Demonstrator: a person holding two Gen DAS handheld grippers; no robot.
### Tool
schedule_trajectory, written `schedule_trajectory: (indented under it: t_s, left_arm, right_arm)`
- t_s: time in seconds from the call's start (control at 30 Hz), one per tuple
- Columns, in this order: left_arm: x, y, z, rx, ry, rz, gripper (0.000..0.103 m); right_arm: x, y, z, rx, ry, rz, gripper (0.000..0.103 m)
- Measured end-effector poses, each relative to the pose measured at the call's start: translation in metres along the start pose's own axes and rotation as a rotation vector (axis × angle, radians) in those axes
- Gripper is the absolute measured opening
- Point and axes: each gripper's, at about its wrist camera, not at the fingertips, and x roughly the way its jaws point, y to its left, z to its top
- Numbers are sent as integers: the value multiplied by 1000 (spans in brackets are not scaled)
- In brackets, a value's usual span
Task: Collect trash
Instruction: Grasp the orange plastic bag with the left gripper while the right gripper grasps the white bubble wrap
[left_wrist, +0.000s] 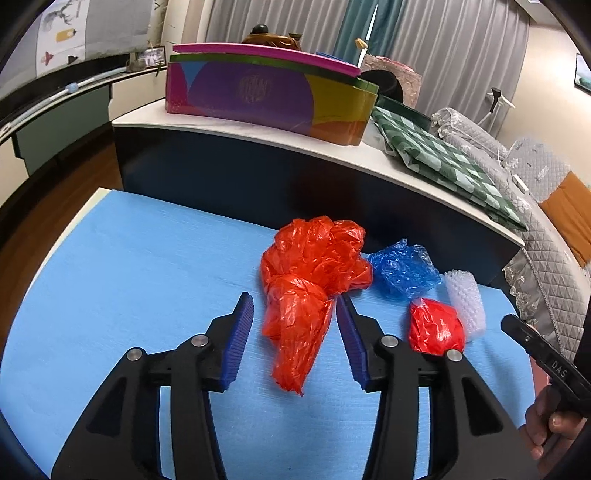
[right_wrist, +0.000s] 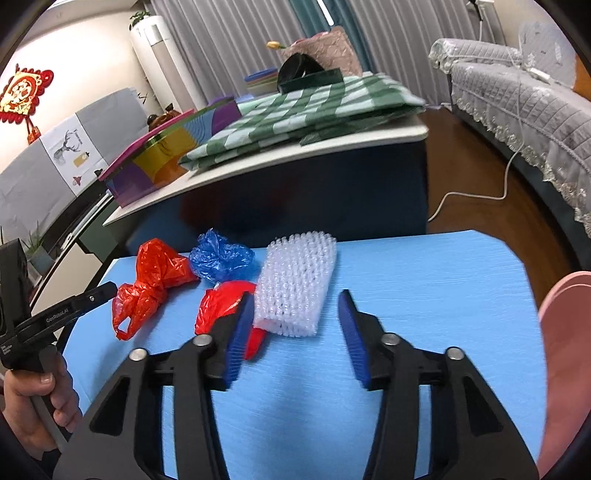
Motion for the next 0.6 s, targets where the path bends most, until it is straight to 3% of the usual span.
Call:
schedule_trajectory:
  t_s: [0.33,0.43,0.6]
  left_arm:
    - [18,-2,-2,14,38,18,46]
    - [22,-2,-2,18,53,20,37]
    - [25,-8,-3,46,81,16,22]
  right_arm:
    - [26,2,0,-11,48,9,51]
    - [31,1,-2,-14,62,7,48]
    - [34,1,-5,-27,81,8,26]
